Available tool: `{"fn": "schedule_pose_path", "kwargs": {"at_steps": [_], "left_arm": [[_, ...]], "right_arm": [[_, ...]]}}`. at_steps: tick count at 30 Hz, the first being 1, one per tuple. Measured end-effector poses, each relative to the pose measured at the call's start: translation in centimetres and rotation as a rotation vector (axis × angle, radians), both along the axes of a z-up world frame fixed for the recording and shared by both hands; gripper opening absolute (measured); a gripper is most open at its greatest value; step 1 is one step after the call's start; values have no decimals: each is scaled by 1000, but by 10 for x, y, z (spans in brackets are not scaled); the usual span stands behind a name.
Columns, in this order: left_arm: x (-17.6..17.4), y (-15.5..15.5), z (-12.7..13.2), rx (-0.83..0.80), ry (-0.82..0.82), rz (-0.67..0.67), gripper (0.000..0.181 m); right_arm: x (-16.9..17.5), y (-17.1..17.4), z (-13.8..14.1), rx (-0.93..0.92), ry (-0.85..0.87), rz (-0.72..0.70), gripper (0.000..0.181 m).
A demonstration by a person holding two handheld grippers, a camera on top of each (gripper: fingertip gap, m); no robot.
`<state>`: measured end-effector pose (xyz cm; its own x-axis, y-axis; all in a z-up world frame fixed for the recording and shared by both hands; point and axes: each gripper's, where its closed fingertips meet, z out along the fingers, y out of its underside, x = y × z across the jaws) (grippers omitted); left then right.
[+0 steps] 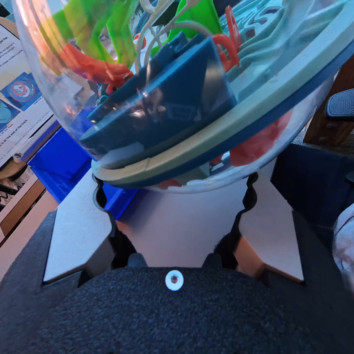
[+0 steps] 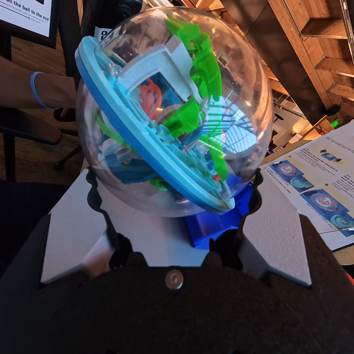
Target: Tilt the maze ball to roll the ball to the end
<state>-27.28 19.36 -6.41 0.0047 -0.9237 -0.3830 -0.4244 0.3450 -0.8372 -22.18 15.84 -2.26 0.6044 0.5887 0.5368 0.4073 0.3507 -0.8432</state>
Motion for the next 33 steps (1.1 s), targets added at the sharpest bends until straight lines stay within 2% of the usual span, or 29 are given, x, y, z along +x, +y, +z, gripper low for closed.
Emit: {"fn": "schedule_pose_path", "kwargs": {"at_steps": [1, 5, 13, 22, 33], "left_arm": [[0, 0, -1, -5, 0, -1, 145], [0, 2, -3, -14, -10, -7, 145], [1, 4, 4, 68, -51, 0, 145], [0, 7, 21, 235, -47, 22, 145], [-1, 12, 21, 263, -39, 37, 144]], "right_arm": [[0, 1, -1, -4, 0, 1, 155], [-2, 1, 1, 2, -13, 0, 154], [-2, 0, 7, 71, -70, -6, 154], [2, 2, 10, 179, -64, -19, 154], [3, 7, 8, 190, -78, -27, 154]]}}
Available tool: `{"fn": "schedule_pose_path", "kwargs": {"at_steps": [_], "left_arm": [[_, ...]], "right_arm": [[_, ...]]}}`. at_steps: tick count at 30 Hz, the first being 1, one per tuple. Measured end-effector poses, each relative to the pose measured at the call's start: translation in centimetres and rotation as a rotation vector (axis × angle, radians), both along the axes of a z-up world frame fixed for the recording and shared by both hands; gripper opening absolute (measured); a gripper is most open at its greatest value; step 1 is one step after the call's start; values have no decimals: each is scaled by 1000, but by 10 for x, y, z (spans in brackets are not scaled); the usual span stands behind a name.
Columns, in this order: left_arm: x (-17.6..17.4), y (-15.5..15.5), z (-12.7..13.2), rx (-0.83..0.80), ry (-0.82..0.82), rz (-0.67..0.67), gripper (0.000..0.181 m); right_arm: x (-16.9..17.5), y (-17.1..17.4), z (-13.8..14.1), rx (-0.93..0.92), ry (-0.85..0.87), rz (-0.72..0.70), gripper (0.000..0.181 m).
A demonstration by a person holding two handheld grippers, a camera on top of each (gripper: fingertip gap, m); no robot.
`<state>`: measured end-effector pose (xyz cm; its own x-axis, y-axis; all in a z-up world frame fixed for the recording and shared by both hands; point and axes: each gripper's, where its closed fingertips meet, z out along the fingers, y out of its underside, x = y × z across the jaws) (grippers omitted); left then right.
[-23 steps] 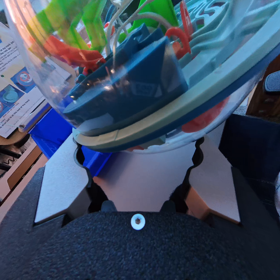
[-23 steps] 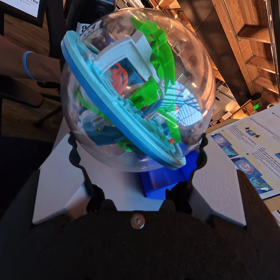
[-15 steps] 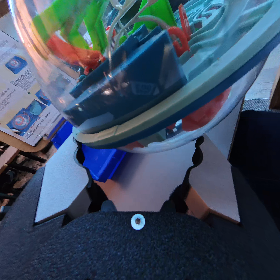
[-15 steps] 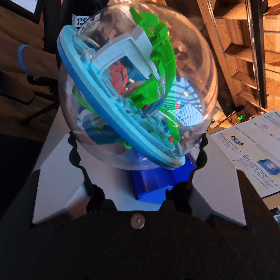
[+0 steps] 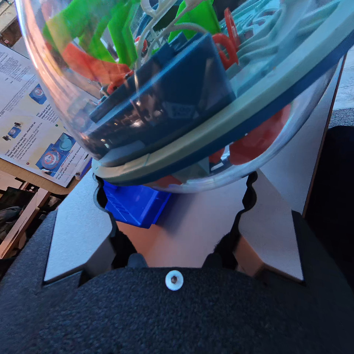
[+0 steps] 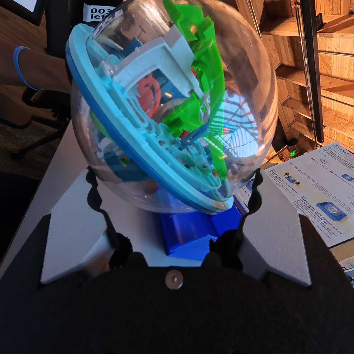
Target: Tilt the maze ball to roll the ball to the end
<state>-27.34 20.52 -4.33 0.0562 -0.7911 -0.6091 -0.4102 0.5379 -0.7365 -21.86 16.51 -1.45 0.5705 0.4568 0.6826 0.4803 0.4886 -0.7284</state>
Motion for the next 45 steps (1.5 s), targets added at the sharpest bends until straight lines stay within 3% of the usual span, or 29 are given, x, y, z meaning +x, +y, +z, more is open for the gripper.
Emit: {"fn": "schedule_pose_path", "kwargs": {"at_steps": [8, 18, 24, 34, 45], "left_arm": [[0, 0, 1, 42, -15, 4, 144], [0, 5, -9, 79, -8, 29, 144], [-2, 9, -19, 152, 20, 57, 143], [0, 2, -63, 148, 109, 49, 143], [1, 6, -80, 130, 126, 48, 143]], "right_arm": [[2, 2, -3, 8, -25, -25, 154], [7, 9, -21, -115, -66, -110, 155], [15, 18, -49, -219, -119, -217, 154], [25, 19, -119, -462, -142, -305, 154], [27, 20, -135, -490, -145, -320, 153]]}}
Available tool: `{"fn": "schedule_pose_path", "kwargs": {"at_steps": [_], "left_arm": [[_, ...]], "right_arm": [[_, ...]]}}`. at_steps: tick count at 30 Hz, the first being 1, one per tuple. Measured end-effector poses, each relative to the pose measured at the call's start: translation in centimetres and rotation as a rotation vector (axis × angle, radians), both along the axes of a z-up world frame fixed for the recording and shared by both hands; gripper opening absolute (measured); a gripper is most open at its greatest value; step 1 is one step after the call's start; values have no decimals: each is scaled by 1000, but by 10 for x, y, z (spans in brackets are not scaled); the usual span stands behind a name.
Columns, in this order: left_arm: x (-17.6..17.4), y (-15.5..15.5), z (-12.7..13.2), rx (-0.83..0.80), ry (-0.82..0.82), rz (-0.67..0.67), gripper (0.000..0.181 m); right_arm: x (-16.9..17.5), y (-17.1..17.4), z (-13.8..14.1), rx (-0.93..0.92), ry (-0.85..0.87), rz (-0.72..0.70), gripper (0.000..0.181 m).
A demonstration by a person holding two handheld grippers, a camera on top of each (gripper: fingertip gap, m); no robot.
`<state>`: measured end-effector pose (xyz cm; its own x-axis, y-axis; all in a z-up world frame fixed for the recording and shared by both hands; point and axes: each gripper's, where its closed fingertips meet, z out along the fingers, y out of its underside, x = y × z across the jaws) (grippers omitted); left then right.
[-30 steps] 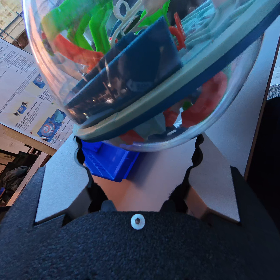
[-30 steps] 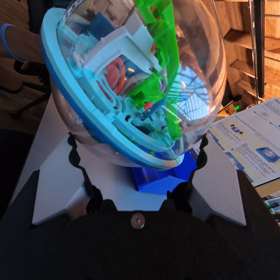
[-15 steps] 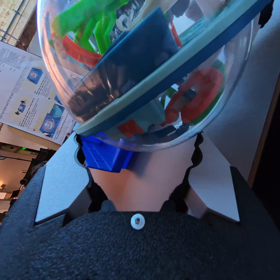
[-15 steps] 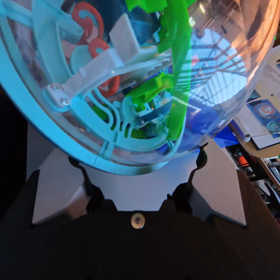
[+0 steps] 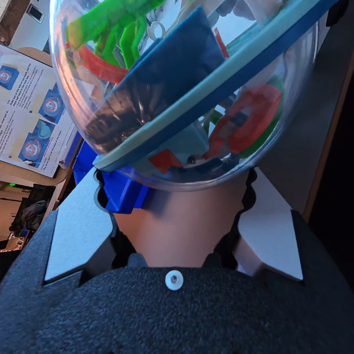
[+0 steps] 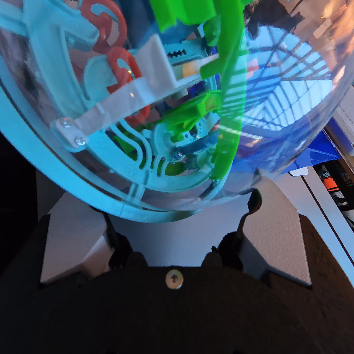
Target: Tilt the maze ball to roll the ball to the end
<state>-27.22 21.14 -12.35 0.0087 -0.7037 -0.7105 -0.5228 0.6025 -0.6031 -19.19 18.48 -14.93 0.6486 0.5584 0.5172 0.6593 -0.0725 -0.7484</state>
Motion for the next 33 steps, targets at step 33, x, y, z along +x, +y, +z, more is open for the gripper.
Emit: {"fn": "schedule_pose_path", "kwargs": {"at_steps": [33], "left_arm": [[-27, -49, 23, -626, -167, -276, 144]], "right_arm": [[-8, -10, 10, 152, -98, 77, 147]]}}
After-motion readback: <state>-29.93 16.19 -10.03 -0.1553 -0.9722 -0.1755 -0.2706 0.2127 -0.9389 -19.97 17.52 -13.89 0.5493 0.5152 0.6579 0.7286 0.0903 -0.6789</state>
